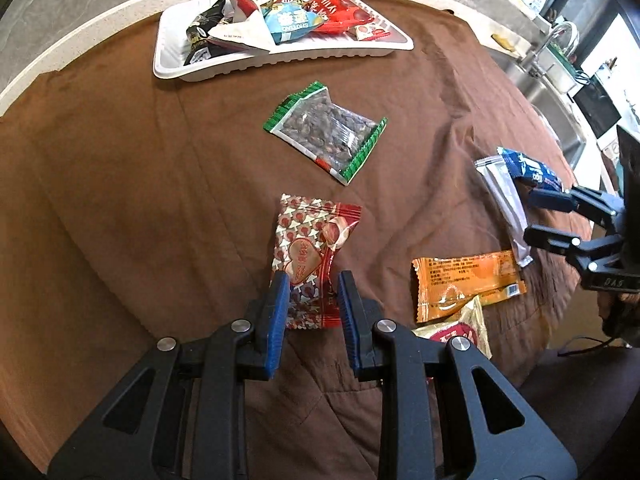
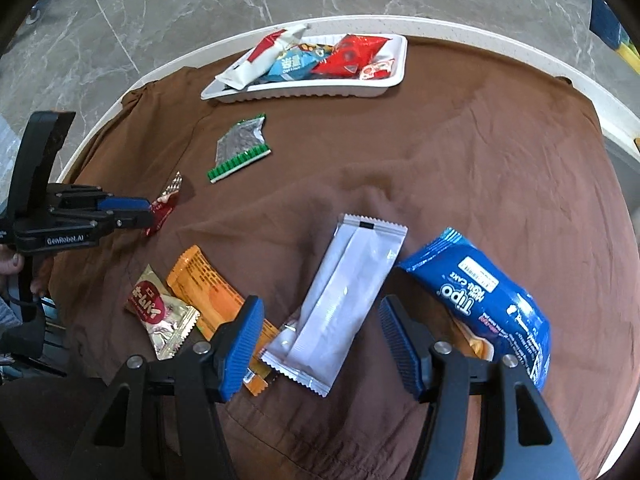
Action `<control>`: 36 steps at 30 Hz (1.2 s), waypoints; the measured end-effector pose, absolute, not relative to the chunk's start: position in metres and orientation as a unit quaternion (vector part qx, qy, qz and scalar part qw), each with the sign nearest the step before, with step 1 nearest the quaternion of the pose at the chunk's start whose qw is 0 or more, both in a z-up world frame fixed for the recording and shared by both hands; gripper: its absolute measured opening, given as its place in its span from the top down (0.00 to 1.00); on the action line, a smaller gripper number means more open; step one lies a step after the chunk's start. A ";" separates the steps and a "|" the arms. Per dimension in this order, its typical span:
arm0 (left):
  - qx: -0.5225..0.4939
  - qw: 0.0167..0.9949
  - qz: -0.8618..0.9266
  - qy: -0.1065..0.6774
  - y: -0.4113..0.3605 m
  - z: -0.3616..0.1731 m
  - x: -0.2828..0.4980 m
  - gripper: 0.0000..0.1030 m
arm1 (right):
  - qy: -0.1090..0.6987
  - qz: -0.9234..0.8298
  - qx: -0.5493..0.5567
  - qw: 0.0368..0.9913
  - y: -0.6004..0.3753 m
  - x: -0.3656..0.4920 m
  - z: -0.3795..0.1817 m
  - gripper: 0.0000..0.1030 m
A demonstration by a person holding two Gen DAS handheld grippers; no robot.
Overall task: Organize snacks
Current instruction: 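Grasp the red heart-print packet with the left gripper while the right grasps the plain white packet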
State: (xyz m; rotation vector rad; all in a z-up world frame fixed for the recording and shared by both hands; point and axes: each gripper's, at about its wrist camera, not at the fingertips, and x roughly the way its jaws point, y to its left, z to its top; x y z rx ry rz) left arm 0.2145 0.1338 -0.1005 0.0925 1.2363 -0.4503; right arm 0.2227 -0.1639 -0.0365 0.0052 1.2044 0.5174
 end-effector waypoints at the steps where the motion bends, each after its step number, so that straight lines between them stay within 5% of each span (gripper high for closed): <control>1: 0.044 0.790 -0.210 0.574 0.134 -0.100 0.216 0.77 | 0.561 0.240 0.003 0.792 -0.163 0.223 -0.038 0.38; 20: 0.044 0.787 -0.207 0.580 0.143 -0.099 0.237 0.76 | 0.579 0.229 0.001 0.783 -0.151 0.231 -0.053 0.38; 23: 0.043 0.793 -0.197 0.574 0.145 -0.098 0.238 0.68 | 0.579 0.228 -0.001 0.783 -0.150 0.232 -0.053 0.38; 25: 0.050 0.796 -0.194 0.572 0.145 -0.097 0.240 0.45 | 0.579 0.228 0.000 0.782 -0.149 0.233 -0.053 0.37; 26: 0.051 0.798 -0.194 0.569 0.145 -0.096 0.240 0.43 | 0.579 0.229 0.000 0.782 -0.149 0.233 -0.053 0.37; 36: 0.037 0.790 -0.205 0.577 0.143 -0.107 0.243 0.43 | 0.579 0.227 -0.002 0.783 -0.146 0.235 -0.054 0.35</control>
